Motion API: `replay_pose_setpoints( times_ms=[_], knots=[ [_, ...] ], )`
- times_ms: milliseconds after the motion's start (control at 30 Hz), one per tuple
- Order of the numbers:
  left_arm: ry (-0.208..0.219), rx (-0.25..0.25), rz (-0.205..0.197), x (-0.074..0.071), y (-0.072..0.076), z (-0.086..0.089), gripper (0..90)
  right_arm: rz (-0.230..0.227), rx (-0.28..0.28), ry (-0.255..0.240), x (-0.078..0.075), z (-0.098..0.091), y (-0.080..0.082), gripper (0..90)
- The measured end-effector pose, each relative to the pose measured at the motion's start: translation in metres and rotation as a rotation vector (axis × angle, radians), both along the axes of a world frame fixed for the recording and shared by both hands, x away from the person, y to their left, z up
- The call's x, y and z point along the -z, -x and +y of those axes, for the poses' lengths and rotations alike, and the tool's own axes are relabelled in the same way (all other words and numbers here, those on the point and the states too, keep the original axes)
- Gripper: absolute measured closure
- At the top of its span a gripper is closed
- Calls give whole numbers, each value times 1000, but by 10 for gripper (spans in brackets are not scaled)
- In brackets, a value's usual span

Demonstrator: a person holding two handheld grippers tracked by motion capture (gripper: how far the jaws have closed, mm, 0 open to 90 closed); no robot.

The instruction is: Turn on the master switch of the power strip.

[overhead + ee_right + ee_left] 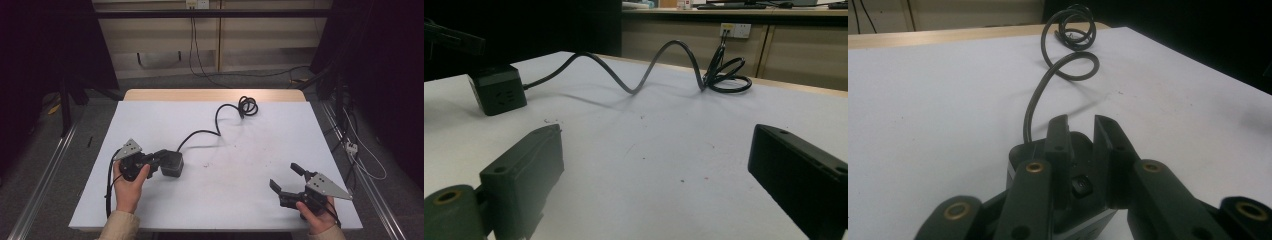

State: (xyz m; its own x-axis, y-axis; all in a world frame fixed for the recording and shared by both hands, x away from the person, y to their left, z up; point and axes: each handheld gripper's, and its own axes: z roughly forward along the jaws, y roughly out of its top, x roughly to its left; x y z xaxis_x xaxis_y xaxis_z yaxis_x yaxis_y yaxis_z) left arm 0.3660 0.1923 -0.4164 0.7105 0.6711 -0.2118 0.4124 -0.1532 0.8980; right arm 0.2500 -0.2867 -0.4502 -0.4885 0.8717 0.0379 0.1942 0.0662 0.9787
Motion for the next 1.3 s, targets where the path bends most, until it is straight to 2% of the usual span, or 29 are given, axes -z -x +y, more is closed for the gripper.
replay_pose_setpoints(
  times_ms=[233,367,1300],
  knots=[
    [-12,10,-6,-1,0,-1,810,-1,-2,0,0,0,0,70],
    [-16,17,-2,0,0,-3,900,-3,-2,1,0,0,0,70],
    [-32,22,23,2,-1,-4,900,-2,-5,3,-1,0,0,73]
  ],
)
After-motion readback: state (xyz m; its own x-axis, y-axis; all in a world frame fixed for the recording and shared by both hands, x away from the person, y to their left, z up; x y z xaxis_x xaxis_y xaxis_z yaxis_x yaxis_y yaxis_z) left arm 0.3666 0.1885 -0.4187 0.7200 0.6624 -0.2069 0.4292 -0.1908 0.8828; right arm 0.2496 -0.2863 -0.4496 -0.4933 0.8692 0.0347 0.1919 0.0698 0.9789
